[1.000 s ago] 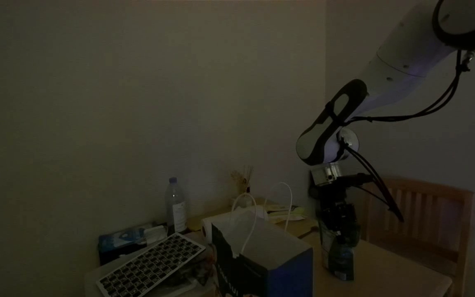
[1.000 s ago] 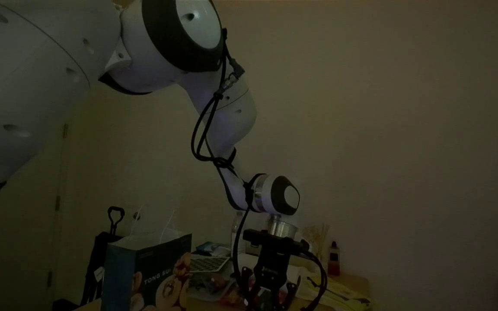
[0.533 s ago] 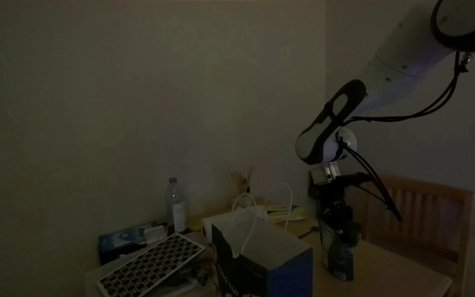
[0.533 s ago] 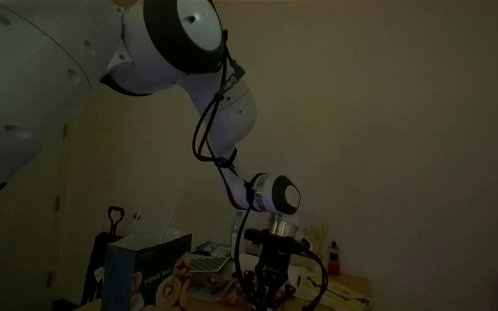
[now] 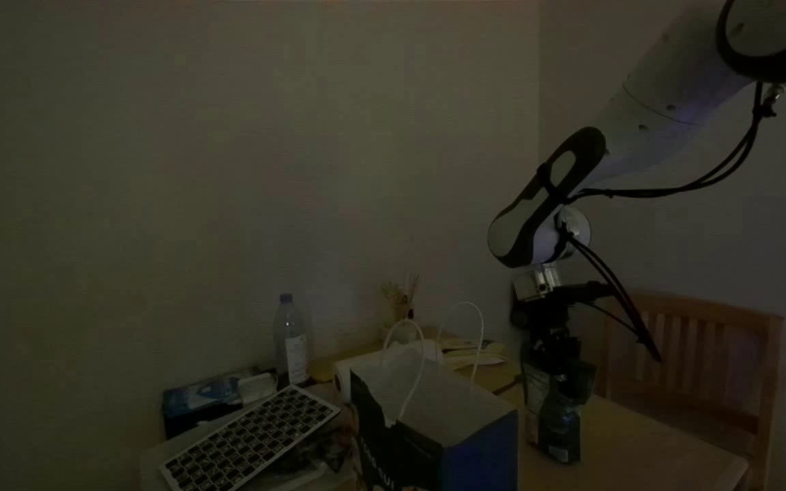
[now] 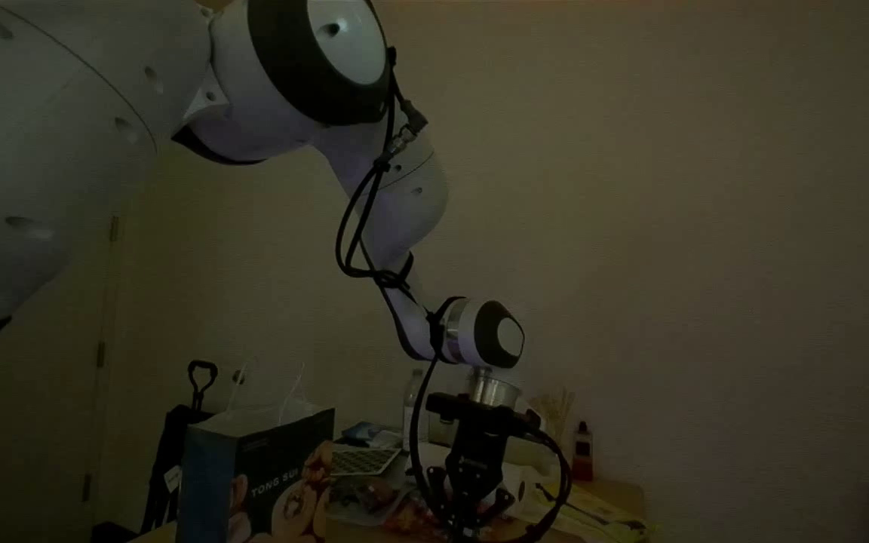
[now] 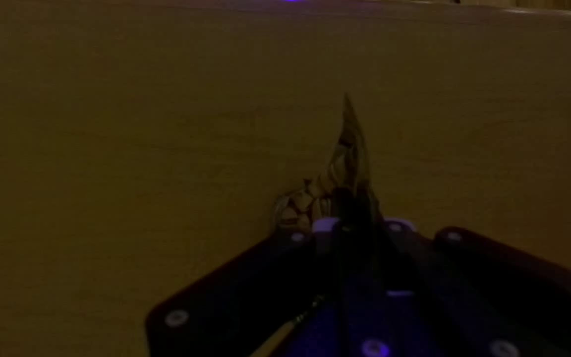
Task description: Put the green sachet in the bag
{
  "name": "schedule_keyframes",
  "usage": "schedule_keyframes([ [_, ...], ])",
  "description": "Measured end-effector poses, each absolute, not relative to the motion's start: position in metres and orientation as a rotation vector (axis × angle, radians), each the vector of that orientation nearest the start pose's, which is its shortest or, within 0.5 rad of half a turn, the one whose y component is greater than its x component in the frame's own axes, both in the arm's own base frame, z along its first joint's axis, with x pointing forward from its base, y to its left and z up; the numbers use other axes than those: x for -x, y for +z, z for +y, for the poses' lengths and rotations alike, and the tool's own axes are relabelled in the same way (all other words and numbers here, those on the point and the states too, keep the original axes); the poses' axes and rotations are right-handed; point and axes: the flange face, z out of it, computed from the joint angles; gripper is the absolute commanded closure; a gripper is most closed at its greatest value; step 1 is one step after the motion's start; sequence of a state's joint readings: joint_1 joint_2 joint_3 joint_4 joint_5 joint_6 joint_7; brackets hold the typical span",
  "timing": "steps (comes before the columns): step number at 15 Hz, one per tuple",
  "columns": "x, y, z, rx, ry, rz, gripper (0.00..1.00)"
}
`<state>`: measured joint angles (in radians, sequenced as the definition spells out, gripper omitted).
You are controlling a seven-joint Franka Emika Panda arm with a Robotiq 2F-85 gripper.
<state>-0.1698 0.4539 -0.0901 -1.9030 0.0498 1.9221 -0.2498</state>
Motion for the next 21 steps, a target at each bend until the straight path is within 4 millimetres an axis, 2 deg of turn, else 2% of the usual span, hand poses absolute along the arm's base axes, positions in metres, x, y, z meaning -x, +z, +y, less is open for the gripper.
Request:
schedule_keyframes([
  [2,-0.561,0.252,-0.135,2.978,0.596,0.055,0.99],
  [7,-0.553,0.322,-0.1,3.013,0.508,0.09,0.97],
  [8,-0.551,0.33,-0.096,3.017,0.495,0.089,0.97],
  [17,-0.544,0.33,-0.093,3.016,0.499,0.086,0.99],
  [19,-0.548,0.338,-0.084,3.032,0.465,0.054,0.99],
  [21,-0.55,0.356,-0.066,3.048,0.417,0.018,0.99],
])
